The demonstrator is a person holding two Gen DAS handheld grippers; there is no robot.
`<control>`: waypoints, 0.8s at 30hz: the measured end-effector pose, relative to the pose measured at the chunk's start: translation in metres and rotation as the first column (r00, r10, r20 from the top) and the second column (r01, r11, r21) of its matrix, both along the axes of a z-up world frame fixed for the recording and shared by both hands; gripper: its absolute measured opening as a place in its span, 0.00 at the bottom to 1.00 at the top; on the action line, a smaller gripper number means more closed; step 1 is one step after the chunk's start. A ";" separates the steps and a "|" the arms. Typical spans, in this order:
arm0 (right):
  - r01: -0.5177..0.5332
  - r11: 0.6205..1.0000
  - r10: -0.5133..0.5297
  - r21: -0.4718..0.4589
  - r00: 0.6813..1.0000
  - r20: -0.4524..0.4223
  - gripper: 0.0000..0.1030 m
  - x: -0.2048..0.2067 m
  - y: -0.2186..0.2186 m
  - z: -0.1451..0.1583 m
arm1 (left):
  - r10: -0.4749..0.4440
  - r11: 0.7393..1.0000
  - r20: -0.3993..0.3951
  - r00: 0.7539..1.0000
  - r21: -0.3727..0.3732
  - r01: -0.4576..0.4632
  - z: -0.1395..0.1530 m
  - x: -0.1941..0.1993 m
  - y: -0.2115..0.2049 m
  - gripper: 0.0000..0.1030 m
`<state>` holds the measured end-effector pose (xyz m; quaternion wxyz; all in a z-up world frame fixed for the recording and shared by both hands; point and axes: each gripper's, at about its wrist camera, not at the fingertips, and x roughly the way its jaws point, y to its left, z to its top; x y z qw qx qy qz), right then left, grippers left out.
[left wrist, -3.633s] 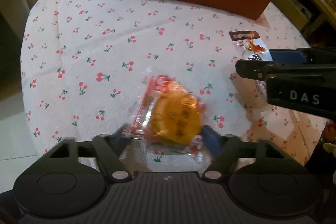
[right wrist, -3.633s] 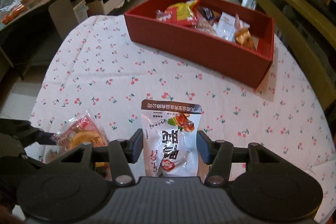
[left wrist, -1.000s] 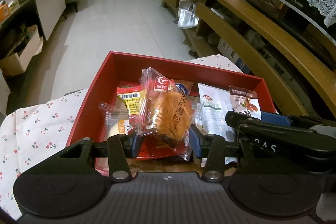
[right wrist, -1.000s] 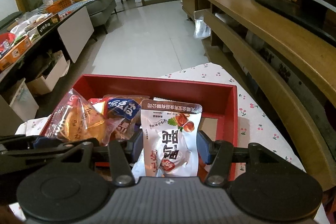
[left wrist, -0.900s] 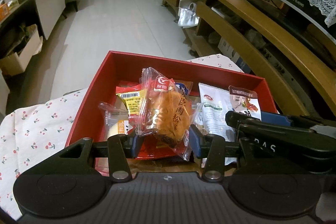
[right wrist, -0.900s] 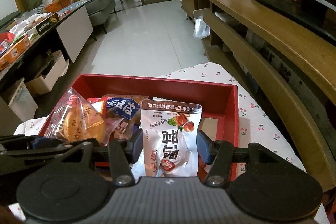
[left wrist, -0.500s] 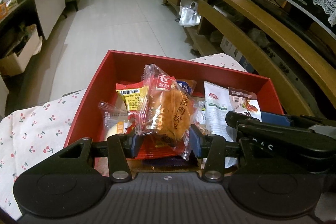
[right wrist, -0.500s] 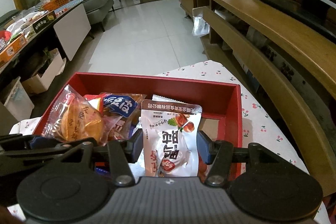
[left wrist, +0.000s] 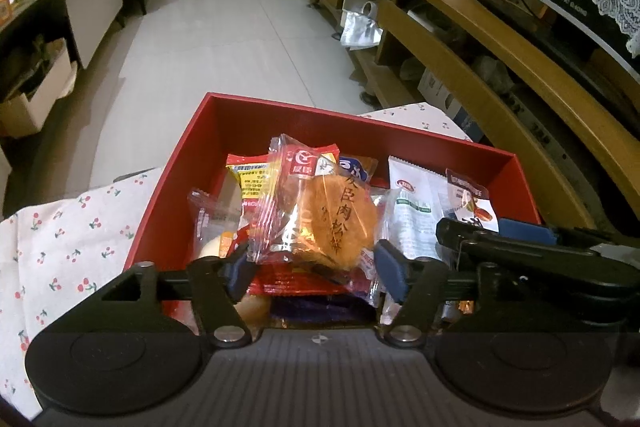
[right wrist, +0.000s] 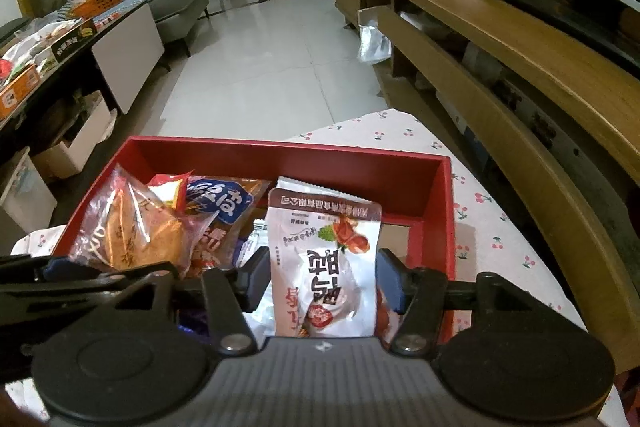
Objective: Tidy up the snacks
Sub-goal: 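Carry the round cake and white pouch into the red box and release both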
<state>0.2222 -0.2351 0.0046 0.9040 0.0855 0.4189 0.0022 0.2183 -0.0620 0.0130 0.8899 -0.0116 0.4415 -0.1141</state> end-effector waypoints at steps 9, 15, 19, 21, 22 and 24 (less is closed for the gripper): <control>0.002 1.000 -0.002 0.008 1.000 0.009 0.83 -0.014 -0.001 0.010 | 0.026 1.000 0.015 1.000 -0.005 -0.026 0.011 -0.015 0.008 0.81; 0.014 1.000 -0.015 0.027 0.999 0.036 0.83 -0.031 -0.003 0.024 | 0.056 0.998 0.063 0.996 0.011 -0.057 0.024 -0.034 0.014 0.83; 0.026 0.998 -0.029 0.049 0.998 0.057 0.84 -0.051 -0.004 0.034 | 0.079 0.996 0.091 0.993 0.021 -0.082 0.033 -0.052 0.017 0.85; 0.030 0.998 -0.034 0.062 0.997 0.065 0.84 -0.063 -0.005 0.038 | 0.088 0.996 0.097 0.991 0.017 -0.090 0.035 -0.061 0.019 0.88; 0.030 0.997 -0.034 0.064 0.997 0.066 0.84 -0.069 -0.004 0.040 | 0.092 0.995 0.102 0.991 0.019 -0.094 0.036 -0.065 0.020 0.92; 0.029 0.997 -0.034 0.069 0.997 0.072 0.84 -0.080 -0.003 0.043 | 0.097 0.994 0.120 0.988 0.038 -0.102 0.038 -0.075 0.020 0.98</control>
